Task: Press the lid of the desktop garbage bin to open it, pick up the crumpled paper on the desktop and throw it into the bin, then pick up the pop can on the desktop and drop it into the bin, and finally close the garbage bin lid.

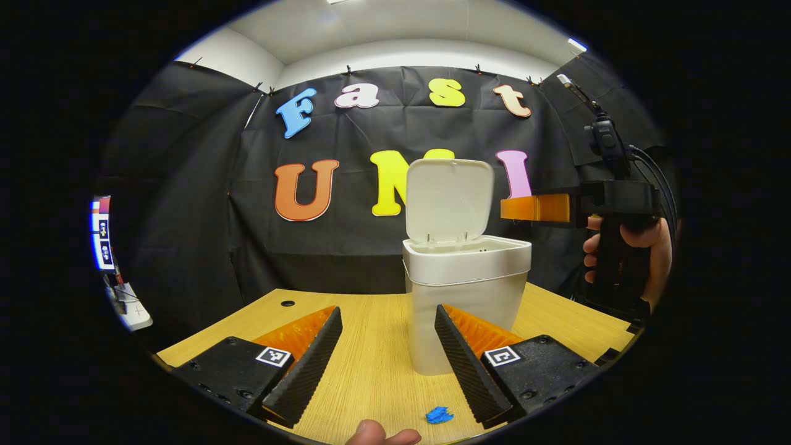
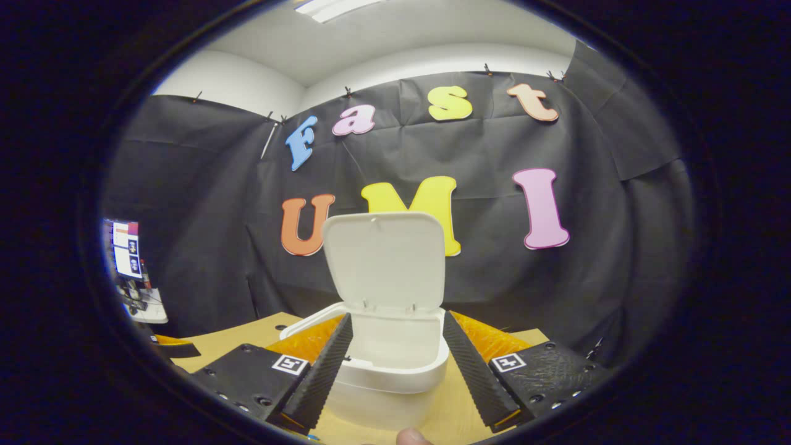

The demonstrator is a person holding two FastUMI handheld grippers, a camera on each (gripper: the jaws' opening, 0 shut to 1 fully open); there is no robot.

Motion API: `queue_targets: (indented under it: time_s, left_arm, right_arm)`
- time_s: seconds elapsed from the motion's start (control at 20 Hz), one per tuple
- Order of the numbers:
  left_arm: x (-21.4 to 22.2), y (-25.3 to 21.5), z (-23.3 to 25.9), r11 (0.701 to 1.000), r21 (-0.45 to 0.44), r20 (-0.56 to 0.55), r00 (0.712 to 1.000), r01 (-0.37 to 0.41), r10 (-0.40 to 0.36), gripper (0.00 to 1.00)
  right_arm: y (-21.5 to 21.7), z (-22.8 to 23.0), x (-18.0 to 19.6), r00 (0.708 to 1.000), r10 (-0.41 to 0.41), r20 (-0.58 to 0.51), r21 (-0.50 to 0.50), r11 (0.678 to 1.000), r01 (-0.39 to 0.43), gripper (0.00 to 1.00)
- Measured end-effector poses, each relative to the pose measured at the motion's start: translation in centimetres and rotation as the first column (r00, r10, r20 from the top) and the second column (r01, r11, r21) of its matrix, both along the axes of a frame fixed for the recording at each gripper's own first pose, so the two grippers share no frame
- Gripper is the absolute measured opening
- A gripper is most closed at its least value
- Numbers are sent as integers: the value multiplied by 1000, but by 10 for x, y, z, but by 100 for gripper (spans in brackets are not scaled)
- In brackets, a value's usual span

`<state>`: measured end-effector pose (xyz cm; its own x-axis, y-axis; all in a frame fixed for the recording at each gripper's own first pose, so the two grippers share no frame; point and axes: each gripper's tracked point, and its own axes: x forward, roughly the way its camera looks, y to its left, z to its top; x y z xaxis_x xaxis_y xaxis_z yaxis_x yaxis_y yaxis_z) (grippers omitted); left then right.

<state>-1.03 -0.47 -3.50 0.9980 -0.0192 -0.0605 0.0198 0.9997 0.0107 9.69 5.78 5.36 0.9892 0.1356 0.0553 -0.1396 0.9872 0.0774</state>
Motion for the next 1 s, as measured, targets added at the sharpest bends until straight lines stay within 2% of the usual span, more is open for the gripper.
queue_targets:
  time_s: [0.2, 0.4, 0.55, 0.85, 1.0]
  left_arm:
    - [-1, -1, -4, 1000, 8, -8, 1000, 4, -4, 98]
    - [-5, -13, -17, 1000, -1, -35, 999, 20, -20, 98]
    - [-8, -20, -29, 999, -26, -58, 998, 24, -26, 98]
    - [-18, -35, -78, 997, -72, -168, 985, 32, -43, 98]
    - [-25, -44, -111, 995, -95, -241, 969, 35, -57, 98]
  right_arm:
    - [-11, -5, -19, 1000, -18, 22, -9, 1000, 18, 96]
    - [-19, -16, -44, 999, -22, 30, 17, 1000, 22, 94]
    - [-33, -30, -59, 998, -61, 28, 21, 998, 60, 94]
    - [-40, -75, -87, 997, -76, 7, 5, 997, 76, 94]
    - [-43, -106, -99, 996, -85, -31, -8, 996, 85, 94]
